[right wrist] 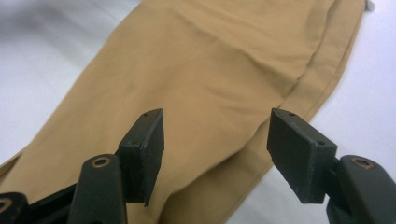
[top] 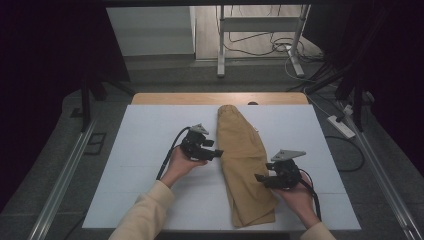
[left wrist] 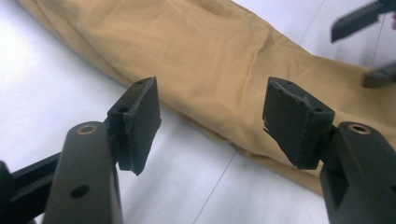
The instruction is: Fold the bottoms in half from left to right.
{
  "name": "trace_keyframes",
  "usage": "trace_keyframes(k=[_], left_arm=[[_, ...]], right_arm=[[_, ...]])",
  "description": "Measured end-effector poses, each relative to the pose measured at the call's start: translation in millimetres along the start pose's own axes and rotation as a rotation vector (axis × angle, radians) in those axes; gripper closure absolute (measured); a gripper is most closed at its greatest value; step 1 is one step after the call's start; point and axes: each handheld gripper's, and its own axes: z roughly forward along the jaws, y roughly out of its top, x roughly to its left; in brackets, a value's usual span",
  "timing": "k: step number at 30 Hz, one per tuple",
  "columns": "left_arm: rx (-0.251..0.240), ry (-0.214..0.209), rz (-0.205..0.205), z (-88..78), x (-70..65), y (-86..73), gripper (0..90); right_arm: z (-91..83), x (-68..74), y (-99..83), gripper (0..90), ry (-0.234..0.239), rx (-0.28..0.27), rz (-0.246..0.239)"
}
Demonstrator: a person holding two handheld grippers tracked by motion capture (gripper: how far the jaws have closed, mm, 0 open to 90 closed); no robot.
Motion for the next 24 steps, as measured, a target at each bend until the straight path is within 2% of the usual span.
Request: trace_keyframes(k=[5, 10, 13, 18, 20, 24], left_arm=[[-0.012, 0.002, -0.003, -5.6, -3.7, -8.2, 35.8], [-0.008, 0.010, 0.003, -9.6, -6.3, -12.6, 35.6], [-0.008, 0.006, 0.002, -10.5, -5.4, -14.8, 35.5], [-0.011, 0.007, -0.001, -11.6, -4.3, -16.3, 35.3], [-0.014, 0.009, 0.001, -12.7, -4.7, -16.2, 35.3], [-0.017, 0.010, 0.001, -13.7, -4.4, -16.5, 35.1]], right_arm=[[13.1, -9.1, 9.8, 38.4, -0.041, 0.027, -0.014], [27.3, -20.5, 16.4, 40.1, -0.045, 0.036, 0.001], [35.3, -26.6, 20.0, 41.1, -0.064, 0.053, 0.007], [46.5, -35.2, 26.1, 44.3, -0.063, 0.054, 0.015], [52.0, -39.3, 26.9, 46.3, -0.057, 0.073, 0.031], [55.0, -41.9, 28.2, 51.7, -0.059, 0.072, 0.023]])
